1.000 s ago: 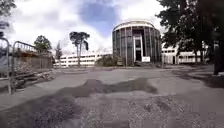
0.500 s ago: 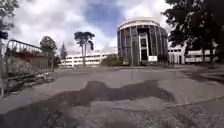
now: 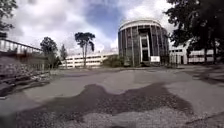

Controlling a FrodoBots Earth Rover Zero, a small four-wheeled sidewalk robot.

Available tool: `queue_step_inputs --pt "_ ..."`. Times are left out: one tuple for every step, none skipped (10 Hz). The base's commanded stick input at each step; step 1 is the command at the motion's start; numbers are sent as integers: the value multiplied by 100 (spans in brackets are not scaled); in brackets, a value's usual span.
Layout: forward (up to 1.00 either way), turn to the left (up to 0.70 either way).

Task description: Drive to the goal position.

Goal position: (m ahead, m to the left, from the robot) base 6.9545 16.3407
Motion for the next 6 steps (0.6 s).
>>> queue_step_inputs --pt "70 0" --pt "70 0" --pt "70 0" --pt "70 1" --pt "70 3" --pt "70 7"
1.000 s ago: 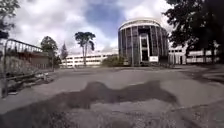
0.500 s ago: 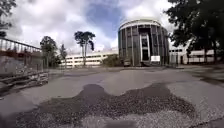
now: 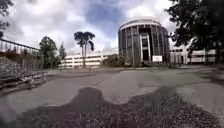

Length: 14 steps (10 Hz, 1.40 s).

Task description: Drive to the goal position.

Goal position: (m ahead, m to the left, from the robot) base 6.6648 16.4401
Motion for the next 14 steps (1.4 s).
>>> queue_step_inputs --pt "70 10" --pt "70 12" --pt "70 11" --pt "70 6" --pt "70 0" --pt "70 0" --pt "70 0" --pt "70 0" --pt "70 0" --pt "70 0" --pt "70 0" --pt "70 0" --pt "70 0" --pt "70 0"
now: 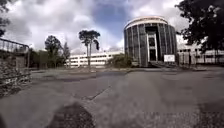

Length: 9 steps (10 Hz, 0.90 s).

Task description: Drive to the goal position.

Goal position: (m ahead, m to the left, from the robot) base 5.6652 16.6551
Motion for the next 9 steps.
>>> queue_step_inputs --pt "70 0" --pt "70 0" --pt "70 0" --pt "70 0" --pt "70 0" --pt "70 0" --pt "70 0" --pt "70 0" --pt "70 0"
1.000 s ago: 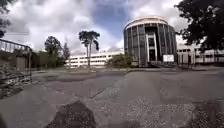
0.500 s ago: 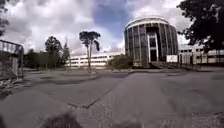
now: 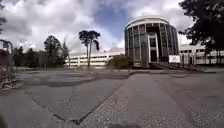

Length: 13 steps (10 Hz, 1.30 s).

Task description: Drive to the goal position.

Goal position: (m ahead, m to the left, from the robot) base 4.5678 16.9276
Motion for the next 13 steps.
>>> queue_step_inputs --pt "70 0" --pt "70 0" --pt "70 0" --pt "70 0" --pt "70 0" --pt "70 2" --pt "70 8" --pt "70 13" --pt "70 14" --pt "70 14" --pt "70 14" --pt "70 14" --pt "70 14"
